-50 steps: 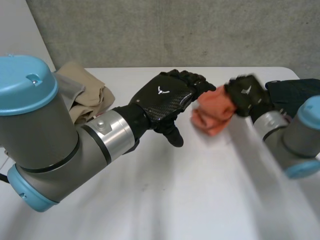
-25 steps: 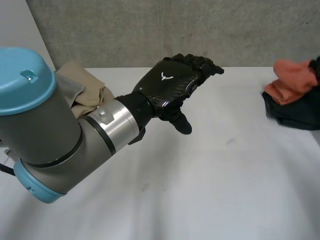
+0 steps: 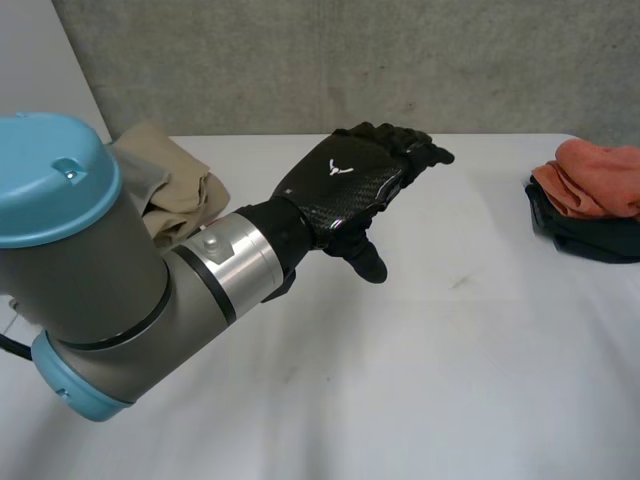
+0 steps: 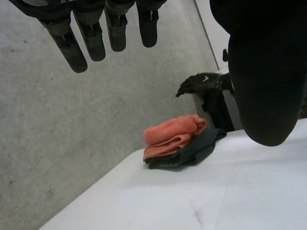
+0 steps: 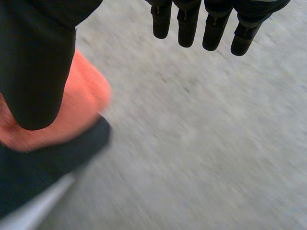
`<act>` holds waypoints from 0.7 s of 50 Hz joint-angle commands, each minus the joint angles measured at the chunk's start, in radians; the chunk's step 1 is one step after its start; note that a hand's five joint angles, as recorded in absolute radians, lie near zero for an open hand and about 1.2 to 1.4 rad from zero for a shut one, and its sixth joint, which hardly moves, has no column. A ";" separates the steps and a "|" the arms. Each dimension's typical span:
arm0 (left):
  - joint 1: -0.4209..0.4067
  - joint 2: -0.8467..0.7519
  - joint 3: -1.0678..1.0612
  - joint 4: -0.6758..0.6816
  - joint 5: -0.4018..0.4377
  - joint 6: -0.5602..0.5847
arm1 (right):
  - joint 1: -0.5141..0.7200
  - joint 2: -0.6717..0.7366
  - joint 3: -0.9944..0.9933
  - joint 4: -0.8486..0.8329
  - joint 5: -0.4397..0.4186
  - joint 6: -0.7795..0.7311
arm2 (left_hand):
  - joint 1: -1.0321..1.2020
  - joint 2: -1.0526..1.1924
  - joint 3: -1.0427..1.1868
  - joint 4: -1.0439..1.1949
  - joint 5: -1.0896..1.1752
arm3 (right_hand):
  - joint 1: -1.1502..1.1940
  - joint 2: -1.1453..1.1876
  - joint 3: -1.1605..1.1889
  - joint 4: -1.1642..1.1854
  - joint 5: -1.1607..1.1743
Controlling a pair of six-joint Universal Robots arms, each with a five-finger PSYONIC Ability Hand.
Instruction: Fold the laundry.
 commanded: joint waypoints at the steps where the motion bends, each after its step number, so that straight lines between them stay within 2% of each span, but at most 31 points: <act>1: -0.006 0.038 0.005 0.007 -0.001 -0.004 | -0.069 -0.173 -0.018 0.225 0.213 -0.249 | 0.016 0.019 0.024 0.042 0.003 | -0.052 -0.037 -0.033 -0.030 -0.048; 4: -0.003 0.060 0.013 0.019 -0.004 -0.004 | -0.047 -0.243 -0.044 0.211 0.288 -0.334 | 0.022 0.025 0.030 0.048 0.008 | -0.052 -0.037 -0.033 -0.030 -0.048; 7: 0.006 0.089 0.026 0.058 -0.033 -0.001 | 0.045 -0.294 -0.039 0.165 0.281 -0.293 | 0.027 0.031 0.036 0.054 0.014 | -0.052 -0.037 -0.033 -0.030 -0.048; 8: 0.021 0.106 0.037 0.073 -0.077 -0.001 | 0.122 -0.335 -0.023 0.124 0.265 -0.232 | 0.030 0.034 0.039 0.057 0.017 | -0.052 -0.037 -0.033 -0.030 -0.048; 11: 0.075 0.121 0.048 0.084 -0.182 0.007 | 0.218 -0.433 0.046 0.078 0.228 -0.124 | 0.033 0.037 0.042 0.060 0.020 | -0.052 -0.037 -0.033 -0.030 -0.048; 12: 0.122 0.124 0.052 0.090 -0.252 0.016 | 0.270 -0.505 0.123 0.041 0.189 -0.063 | 0.036 0.040 0.045 0.063 0.023 | -0.052 -0.037 -0.033 -0.030 -0.048; 15: 0.208 0.118 0.056 0.092 -0.328 0.044 | 0.329 -0.596 0.253 -0.004 0.095 0.008 | 0.030 0.034 0.039 0.057 0.017 | -0.052 -0.037 -0.033 -0.030 -0.048; 16: 0.278 0.108 0.057 0.092 -0.357 0.086 | 0.373 -0.631 0.337 -0.014 0.027 0.028 | 0.030 0.034 0.039 0.057 0.017 | -0.052 -0.037 -0.033 -0.030 -0.048; 19: 0.368 0.062 0.051 0.092 -0.363 0.192 | 0.459 -0.659 0.465 -0.024 -0.055 0.020 | 0.030 0.034 0.039 0.057 0.017 | -0.052 -0.037 -0.033 -0.030 -0.048; 20: 0.420 0.010 0.051 0.092 -0.363 0.281 | 0.529 -0.667 0.534 -0.018 -0.093 0.000 | 0.030 0.034 0.039 0.057 0.017 | -0.052 -0.037 -0.033 -0.030 -0.048; 24: 0.527 -0.148 0.072 0.107 -0.360 0.494 | 0.620 -0.661 0.668 0.059 -0.085 -0.101 | 0.030 0.034 0.039 0.057 0.017 | -0.052 -0.037 -0.033 -0.030 -0.048; 28: 0.595 -0.303 0.112 0.168 -0.349 0.639 | 0.633 -0.616 0.735 0.166 -0.033 -0.220 | 0.074 0.078 0.083 0.101 0.061 | -0.052 -0.037 -0.033 -0.030 -0.048; 30: 0.613 -0.353 0.129 0.197 -0.331 0.664 | 0.633 -0.593 0.748 0.197 -0.010 -0.260 | 0.115 0.119 0.124 0.142 0.102 | -0.052 -0.037 -0.033 -0.030 -0.048; 31: 0.620 -0.372 0.137 0.210 -0.320 0.671 | 0.631 -0.566 0.755 0.223 0.009 -0.288 | 0.150 0.154 0.159 0.177 0.137 | -0.052 -0.037 -0.033 -0.030 -0.048; 33: 0.636 -0.406 0.151 0.245 -0.300 0.671 | 0.628 -0.550 0.765 0.240 0.023 -0.311 | 0.396 0.399 0.405 0.423 0.383 | -0.052 -0.037 -0.033 -0.030 -0.048; 34: 0.646 -0.409 0.152 0.266 -0.296 0.667 | 0.625 -0.544 0.775 0.245 0.030 -0.325 | 0.717 0.720 0.726 0.744 0.704 | -0.052 -0.037 -0.033 -0.030 -0.048; 35: 0.647 -0.410 0.149 0.279 -0.296 0.665 | 0.625 -0.543 0.780 0.245 0.034 -0.330 | 0.921 0.924 0.929 0.947 0.908 | -0.052 -0.037 -0.033 -0.030 -0.048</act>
